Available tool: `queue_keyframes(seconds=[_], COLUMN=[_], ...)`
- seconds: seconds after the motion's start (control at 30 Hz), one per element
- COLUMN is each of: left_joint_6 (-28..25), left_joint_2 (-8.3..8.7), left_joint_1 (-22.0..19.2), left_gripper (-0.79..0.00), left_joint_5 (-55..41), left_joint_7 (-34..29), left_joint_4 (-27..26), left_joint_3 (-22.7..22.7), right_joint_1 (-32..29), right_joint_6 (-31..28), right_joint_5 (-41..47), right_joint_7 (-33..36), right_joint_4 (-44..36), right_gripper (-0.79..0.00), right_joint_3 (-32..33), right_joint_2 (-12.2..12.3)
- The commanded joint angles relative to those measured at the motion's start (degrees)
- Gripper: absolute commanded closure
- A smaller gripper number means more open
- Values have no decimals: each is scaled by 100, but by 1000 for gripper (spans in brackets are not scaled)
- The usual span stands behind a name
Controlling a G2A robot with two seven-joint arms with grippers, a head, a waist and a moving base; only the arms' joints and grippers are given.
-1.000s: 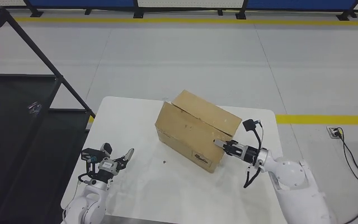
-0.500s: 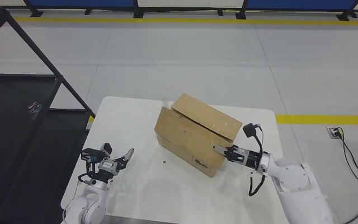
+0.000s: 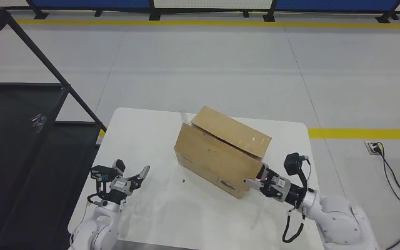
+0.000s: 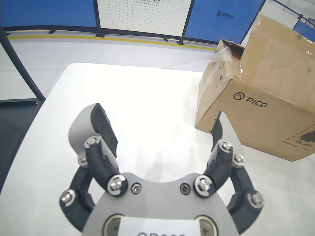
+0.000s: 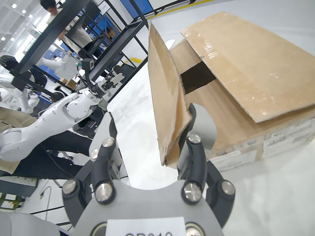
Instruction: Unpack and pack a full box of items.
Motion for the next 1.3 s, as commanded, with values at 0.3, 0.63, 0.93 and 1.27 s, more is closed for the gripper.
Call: queue_keyframes(seconds=[0.3, 0.63, 0.93, 1.27], left_joint_6=[0, 0, 0, 0], left_joint_2=[0, 0, 0, 0], left_joint_1=[0, 0, 0, 0], left_gripper=[-785, -785, -785, -785], left_joint_5=[0, 0, 0, 0], left_joint_7=[0, 0, 0, 0], left_joint_4=[0, 0, 0, 0], left_joint_3=[0, 0, 0, 0], right_joint_1=[-652, -108, 365, 622], right_joint_6=[1314, 2215, 1967, 2185], right_joint_5=[-2392, -2814, -2191, -1985], right_joint_7=[-671, -763, -608, -768], right_joint_4=[-538, -18, 598, 968], right_gripper=[-785, -785, -785, -785], right_joint_3=[-439, -963, -770, -667], right_joint_2=[-7, -68, -32, -11])
